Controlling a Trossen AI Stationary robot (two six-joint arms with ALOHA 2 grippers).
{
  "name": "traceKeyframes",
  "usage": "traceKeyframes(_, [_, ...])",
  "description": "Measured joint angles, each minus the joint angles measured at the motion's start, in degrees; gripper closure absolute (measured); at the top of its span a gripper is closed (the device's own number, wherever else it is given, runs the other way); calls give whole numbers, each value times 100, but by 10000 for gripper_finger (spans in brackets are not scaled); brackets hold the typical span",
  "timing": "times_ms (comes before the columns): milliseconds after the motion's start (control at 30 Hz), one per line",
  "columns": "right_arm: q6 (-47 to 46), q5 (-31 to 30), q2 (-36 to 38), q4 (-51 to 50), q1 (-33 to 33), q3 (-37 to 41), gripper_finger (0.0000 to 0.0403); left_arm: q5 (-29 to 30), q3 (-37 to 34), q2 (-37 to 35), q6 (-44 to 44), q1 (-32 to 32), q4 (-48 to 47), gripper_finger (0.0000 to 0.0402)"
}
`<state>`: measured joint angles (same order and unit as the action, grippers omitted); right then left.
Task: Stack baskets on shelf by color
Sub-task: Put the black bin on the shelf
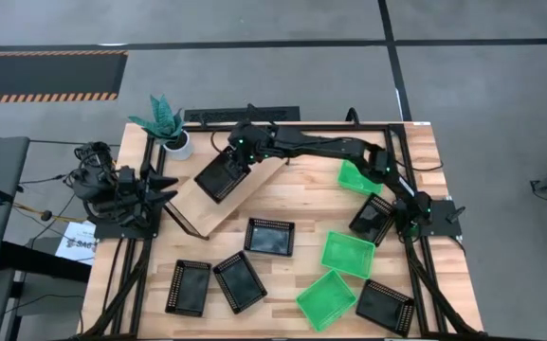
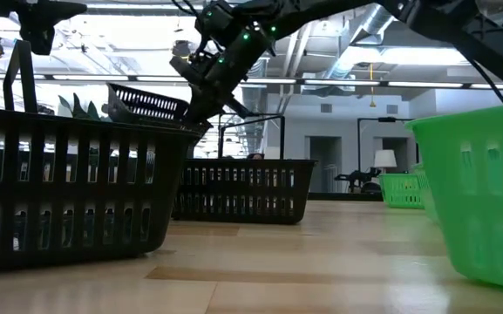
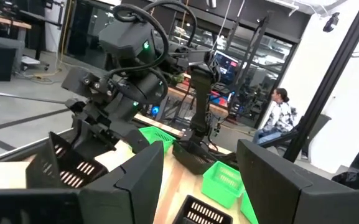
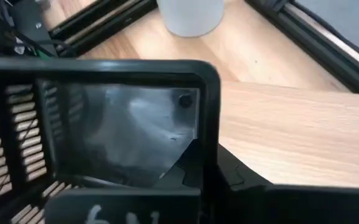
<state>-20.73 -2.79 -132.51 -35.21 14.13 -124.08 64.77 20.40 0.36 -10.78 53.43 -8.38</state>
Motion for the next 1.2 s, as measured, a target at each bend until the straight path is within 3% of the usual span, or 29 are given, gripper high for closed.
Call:
traceKeyframes(200, [-175,1,40,-235,-27,1,346,0,0,0,-166,0,-37,207])
traceKeyframes(633, [-89,32,-147,-222,117,5,224,2,0,0,-355,0,-37,207])
traceKeyframes(800, [311,1119,25,-184,48,0,207,4,0,0,-355,0,-40,207])
traceKeyframes(900, [457,1303,42,-182,-291,-6,210,4,0,0,-348,0,-40,207])
traceKeyframes(1033, [921,887,13,-179,-816,1,216,7,0,0,-391,0,-135,207])
traceKeyframes(1200, [1572,-574,-2,-12,-1328,157,212,7,0,0,-402,0,-175,207])
